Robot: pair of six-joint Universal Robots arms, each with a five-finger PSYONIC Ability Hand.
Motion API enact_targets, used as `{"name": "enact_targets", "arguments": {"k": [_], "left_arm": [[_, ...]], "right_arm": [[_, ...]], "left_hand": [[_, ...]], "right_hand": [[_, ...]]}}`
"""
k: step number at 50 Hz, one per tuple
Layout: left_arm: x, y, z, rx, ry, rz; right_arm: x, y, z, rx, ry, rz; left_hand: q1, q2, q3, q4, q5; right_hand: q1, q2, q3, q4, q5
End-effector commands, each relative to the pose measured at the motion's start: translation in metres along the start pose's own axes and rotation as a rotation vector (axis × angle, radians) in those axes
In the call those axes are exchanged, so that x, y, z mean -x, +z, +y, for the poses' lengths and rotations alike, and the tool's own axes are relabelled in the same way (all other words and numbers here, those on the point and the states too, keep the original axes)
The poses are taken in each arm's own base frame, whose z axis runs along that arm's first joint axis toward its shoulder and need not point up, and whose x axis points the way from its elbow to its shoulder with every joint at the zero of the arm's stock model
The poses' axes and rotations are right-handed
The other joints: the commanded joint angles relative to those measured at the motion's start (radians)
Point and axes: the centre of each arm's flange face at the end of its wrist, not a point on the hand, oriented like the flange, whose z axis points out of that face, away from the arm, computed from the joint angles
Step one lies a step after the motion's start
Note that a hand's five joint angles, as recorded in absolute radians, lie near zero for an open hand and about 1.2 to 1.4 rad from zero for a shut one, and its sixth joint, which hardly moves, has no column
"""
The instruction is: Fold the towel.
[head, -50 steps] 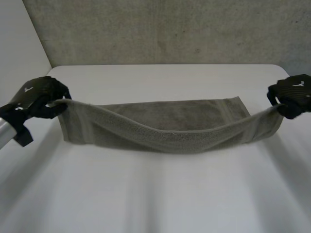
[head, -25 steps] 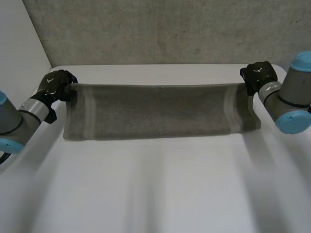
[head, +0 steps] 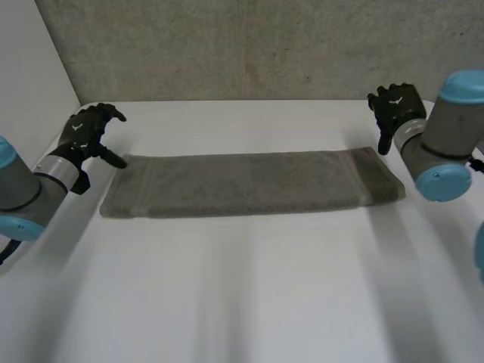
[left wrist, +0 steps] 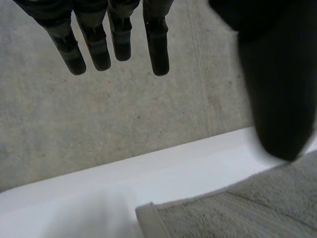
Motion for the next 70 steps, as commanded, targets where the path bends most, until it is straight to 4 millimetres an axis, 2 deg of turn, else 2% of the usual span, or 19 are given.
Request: {"name": "enact_targets", "arguments": {"k": [1,4,9,14,17,22,30,36,45,50,52,53,54,61,63,64,66,69,70], "left_arm": [[-0.011,-0.026,-0.031,-0.008,0.009,-0.022],[-0.019,-0.041,-0.038,0.003,0.007,-0.025],[-0.032,-0.066,-0.042,0.022,0.027,-0.025],[-0.039,-0.081,-0.029,0.04,0.159,-0.02],[-0.04,-0.081,-0.025,0.036,0.205,-0.019],[-0.034,-0.076,0.003,0.089,0.31,-0.024],[-0.022,-0.065,0.026,0.123,0.329,-0.067],[-0.016,-0.059,0.033,0.127,0.328,-0.088],[-0.01,-0.055,0.039,0.139,0.325,-0.114],[-0.01,-0.056,0.04,0.146,0.319,-0.114],[-0.01,-0.057,0.039,0.147,0.317,-0.115],[-0.011,-0.058,0.038,0.151,0.315,-0.115],[-0.012,-0.059,0.037,0.154,0.314,-0.115],[-0.02,-0.067,0.015,0.139,0.312,-0.115],[-0.023,-0.069,0.008,0.129,0.313,-0.114],[-0.025,-0.071,0.001,0.118,0.315,-0.114],[-0.027,-0.073,-0.008,0.103,0.312,-0.115],[-0.033,-0.079,-0.023,0.085,0.285,-0.115],[-0.033,-0.079,-0.024,0.085,0.284,-0.115]], "right_arm": [[-0.01,-0.046,-0.014,0.067,0.003,-0.052],[-0.007,-0.055,-0.008,0.095,-0.001,-0.08],[0.01,-0.077,0.03,0.191,-0.042,-0.199],[0.017,-0.074,0.052,0.176,-0.036,-0.231],[0.022,-0.069,0.063,0.151,-0.035,-0.227],[0.026,-0.064,0.073,0.141,-0.029,-0.216],[0.031,-0.058,0.085,0.129,-0.034,-0.203],[0.031,-0.058,0.086,0.131,-0.034,-0.2],[0.026,-0.057,0.089,0.136,-0.029,-0.191],[0.028,-0.056,0.092,0.138,-0.029,-0.194],[0.027,-0.056,0.093,0.139,-0.029,-0.193],[0.027,-0.056,0.093,0.139,-0.029,-0.193],[0.025,-0.055,0.094,0.142,-0.028,-0.188],[0.003,-0.056,0.098,0.169,-0.02,-0.144],[-0.016,-0.061,0.1,0.194,-0.019,-0.119],[-0.016,-0.061,0.1,0.194,-0.019,-0.119],[-0.039,-0.064,0.105,0.227,-0.027,-0.083],[-0.051,-0.066,0.108,0.251,-0.044,-0.071],[-0.064,-0.068,0.113,0.28,-0.077,-0.061]], "left_hand": [[-0.073,-0.069,-0.074,-0.073,-0.034],[-0.068,-0.064,-0.069,-0.067,-0.028],[-0.068,-0.064,-0.069,-0.067,-0.028],[-0.044,-0.04,-0.045,-0.043,-0.005],[-0.044,-0.04,-0.045,-0.043,-0.005],[-0.047,-0.043,-0.048,-0.046,-0.008],[-0.05,-0.046,-0.051,-0.049,-0.011],[-0.05,-0.046,-0.051,-0.049,-0.011],[-0.056,-0.052,-0.057,-0.055,-0.016],[-0.062,-0.058,-0.063,-0.061,-0.022],[-0.062,-0.058,-0.063,-0.061,-0.022],[-0.065,-0.061,-0.066,-0.064,-0.025],[-0.068,-0.064,-0.069,-0.067,-0.028],[-0.079,-0.075,-0.08,-0.078,-0.04],[-0.088,-0.084,-0.089,-0.087,-0.049],[-0.091,-0.087,-0.092,-0.09,-0.052],[-0.091,-0.087,-0.092,-0.09,-0.052],[-0.091,-0.087,-0.092,-0.09,-0.052],[-0.091,-0.087,-0.092,-0.09,-0.052]], "right_hand": [[-0.069,-0.07,-0.074,-0.087,-0.06],[-0.069,-0.07,-0.074,-0.087,-0.06],[0.005,0.004,0.0,-0.013,0.014],[0.044,0.043,0.039,0.026,0.053],[0.062,0.061,0.056,0.043,0.07],[0.141,0.14,0.135,0.122,0.149],[0.267,0.266,0.262,0.249,0.276],[0.475,0.474,0.47,0.457,0.484],[0.602,0.601,0.597,0.584,0.611],[0.799,0.797,0.793,0.78,0.807],[1.055,1.054,1.05,1.037,1.064],[1.057,1.056,1.052,1.039,1.066],[1.152,1.151,1.147,1.134,1.16],[1.153,1.152,1.147,1.135,1.161],[1.153,1.152,1.147,1.135,1.161],[1.153,1.152,1.147,1.135,1.161],[1.153,1.152,1.147,1.135,1.161],[1.153,1.152,1.147,1.135,1.161],[1.153,1.152,1.147,1.135,1.161]]}}
